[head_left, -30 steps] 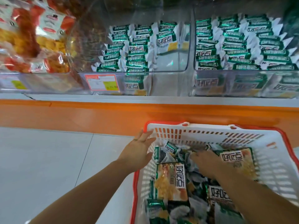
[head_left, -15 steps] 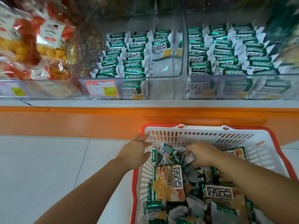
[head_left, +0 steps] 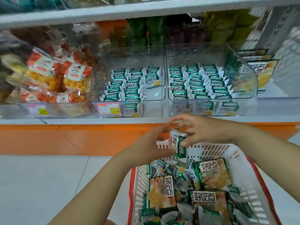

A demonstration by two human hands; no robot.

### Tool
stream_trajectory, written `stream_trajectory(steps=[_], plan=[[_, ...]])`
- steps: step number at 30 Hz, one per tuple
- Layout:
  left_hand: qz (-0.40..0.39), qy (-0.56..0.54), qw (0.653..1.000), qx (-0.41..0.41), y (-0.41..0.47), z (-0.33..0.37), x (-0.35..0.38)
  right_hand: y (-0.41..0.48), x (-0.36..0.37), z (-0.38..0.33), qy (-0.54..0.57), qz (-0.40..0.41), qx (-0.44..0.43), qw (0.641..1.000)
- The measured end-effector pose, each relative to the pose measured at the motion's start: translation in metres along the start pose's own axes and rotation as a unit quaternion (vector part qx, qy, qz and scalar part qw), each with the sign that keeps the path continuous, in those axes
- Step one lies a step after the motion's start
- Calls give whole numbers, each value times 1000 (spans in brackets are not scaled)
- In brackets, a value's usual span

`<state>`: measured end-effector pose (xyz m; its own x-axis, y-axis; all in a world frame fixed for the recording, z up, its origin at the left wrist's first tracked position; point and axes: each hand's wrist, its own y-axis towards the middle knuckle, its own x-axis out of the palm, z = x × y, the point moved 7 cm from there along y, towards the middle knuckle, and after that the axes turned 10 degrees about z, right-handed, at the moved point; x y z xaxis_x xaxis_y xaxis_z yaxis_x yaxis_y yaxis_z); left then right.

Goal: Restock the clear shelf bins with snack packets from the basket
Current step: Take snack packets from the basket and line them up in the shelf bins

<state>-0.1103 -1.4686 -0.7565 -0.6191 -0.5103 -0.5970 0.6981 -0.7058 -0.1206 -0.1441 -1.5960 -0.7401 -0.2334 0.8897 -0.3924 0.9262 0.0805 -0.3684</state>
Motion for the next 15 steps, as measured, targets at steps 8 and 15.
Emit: stream_trajectory(steps=[8, 15], plan=[[121, -147, 982, 17, -21, 38, -1, -35, -11, -21, 216, 98, -28, 971], [233, -250, 939, -31, -20, 37, -12, -47, -18, -22, 60, 219, -78, 971]])
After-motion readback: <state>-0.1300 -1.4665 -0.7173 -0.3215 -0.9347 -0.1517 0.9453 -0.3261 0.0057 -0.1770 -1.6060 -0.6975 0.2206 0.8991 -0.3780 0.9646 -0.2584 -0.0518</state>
